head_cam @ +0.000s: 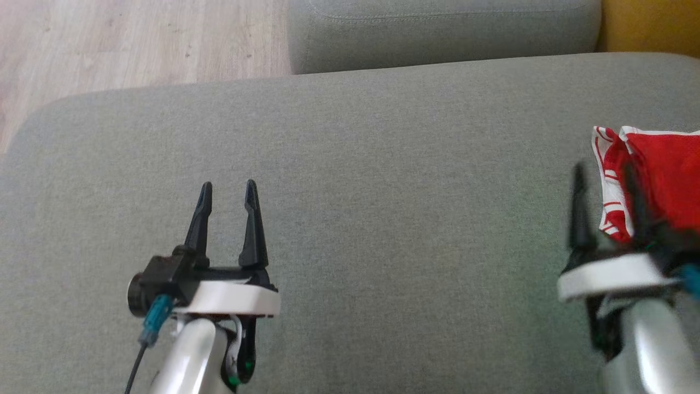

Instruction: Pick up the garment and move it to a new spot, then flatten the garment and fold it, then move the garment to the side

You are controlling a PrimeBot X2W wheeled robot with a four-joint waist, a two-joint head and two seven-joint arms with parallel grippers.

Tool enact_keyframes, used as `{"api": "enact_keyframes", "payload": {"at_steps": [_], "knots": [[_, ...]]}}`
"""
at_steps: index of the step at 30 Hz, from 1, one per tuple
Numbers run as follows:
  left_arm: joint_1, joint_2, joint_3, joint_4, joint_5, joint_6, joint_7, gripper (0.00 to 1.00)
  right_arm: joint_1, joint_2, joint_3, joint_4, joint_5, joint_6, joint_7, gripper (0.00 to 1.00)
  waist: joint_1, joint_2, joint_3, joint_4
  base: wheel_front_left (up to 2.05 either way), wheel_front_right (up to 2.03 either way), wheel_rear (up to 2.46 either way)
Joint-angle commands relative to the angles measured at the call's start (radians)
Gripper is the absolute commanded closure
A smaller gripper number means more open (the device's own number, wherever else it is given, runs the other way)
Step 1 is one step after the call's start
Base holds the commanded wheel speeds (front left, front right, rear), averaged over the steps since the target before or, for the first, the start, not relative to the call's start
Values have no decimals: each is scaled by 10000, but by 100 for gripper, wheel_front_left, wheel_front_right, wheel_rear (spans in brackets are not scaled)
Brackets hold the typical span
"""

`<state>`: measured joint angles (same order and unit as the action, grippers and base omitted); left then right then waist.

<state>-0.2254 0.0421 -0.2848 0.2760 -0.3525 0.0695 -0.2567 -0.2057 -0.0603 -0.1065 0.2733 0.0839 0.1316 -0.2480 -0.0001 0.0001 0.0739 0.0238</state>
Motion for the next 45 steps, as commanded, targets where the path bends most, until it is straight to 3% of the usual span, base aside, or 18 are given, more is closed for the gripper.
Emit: {"api": "enact_keyframes", "payload": {"at_steps": [1, 16, 26, 39, 40, 45], "knots": [[-133, 81, 387, -429, 75, -2, -51, 0, 20, 70, 509, -284, -361, -9, -113, 0, 1, -1, -5, 19, 0, 0, 0], [265, 81, 498, -361, 374, 16, -51, 0, 816, 99, 902, -810, 41, -9, -136, 0, 1, -1, 21, 165, 0, 0, 0], [315, 81, 738, -334, -572, -125, -51, 0, 820, 100, 1018, -859, 104, -9, -137, 0, 1, -1, 38, 73, 0, 0, 0], [306, 81, 948, -327, -992, -186, -51, 0, 756, 100, 1098, -776, 395, -9, -137, 0, 1, -1, 64, 38, 0, 0, 0], [534, 2, 603, 22, -969, -169, 0, 100, 1003, 146, 834, -453, 334, -2, -29, 100, 2, -1, 64, 37, 0, 0, 0], [893, -5, 591, 676, -1041, -182, 25, 100, 1260, 157, 867, 261, 419, 0, 40, 100, 2, -1, 59, 33, 0, 0, 0]]}}
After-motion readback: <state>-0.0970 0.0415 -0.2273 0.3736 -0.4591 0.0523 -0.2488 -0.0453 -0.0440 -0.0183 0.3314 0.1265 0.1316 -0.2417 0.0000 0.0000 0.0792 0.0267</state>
